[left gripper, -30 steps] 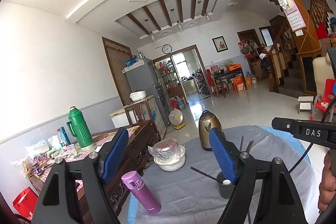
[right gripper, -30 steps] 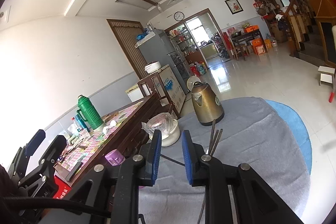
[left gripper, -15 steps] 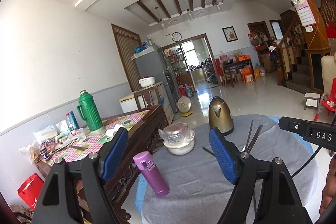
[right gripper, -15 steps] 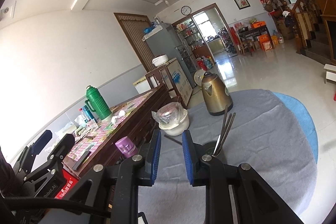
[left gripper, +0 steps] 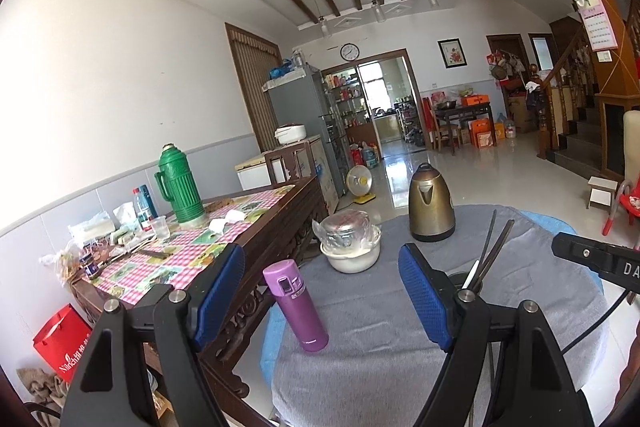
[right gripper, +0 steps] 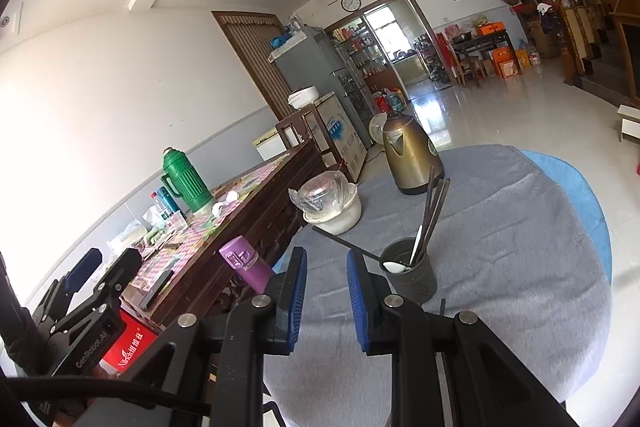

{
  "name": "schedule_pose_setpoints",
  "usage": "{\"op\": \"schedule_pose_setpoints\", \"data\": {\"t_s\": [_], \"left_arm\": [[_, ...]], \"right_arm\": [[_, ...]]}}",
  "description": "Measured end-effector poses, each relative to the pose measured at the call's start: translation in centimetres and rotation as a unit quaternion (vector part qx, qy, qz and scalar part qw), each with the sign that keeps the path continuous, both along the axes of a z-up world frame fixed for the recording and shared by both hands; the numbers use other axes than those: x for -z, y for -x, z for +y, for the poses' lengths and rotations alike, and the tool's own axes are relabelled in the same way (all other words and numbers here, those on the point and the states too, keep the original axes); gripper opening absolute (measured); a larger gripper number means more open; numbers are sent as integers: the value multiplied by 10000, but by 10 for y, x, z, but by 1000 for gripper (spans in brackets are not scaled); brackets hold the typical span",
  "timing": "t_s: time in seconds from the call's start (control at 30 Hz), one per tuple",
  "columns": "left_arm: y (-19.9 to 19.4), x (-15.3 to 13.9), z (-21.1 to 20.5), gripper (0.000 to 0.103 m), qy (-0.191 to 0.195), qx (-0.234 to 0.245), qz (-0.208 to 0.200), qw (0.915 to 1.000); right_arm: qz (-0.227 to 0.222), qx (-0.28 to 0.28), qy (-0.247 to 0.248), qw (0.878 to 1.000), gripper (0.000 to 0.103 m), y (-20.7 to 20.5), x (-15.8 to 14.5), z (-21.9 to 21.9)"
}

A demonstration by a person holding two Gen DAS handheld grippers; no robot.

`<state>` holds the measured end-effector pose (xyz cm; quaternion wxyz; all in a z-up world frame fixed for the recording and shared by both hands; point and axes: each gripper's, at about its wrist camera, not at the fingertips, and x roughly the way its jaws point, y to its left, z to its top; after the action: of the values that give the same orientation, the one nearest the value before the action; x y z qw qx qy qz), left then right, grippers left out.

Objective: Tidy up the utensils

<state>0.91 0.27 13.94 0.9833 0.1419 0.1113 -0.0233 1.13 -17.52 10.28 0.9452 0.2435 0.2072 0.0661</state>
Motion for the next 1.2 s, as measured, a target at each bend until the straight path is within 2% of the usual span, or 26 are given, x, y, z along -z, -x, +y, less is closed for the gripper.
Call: {"op": "schedule_pose_setpoints", "data": {"t_s": [0.57,1.2], "left_arm": [[-4,7,6,80,99,-107,216,9997],[-10,17,8,80,134,-179,405,9989]], "right_arm": [[315,-254,25,9992,23,-6,23,25],[581,-218,-65,9981,23,-8,41,22]]}}
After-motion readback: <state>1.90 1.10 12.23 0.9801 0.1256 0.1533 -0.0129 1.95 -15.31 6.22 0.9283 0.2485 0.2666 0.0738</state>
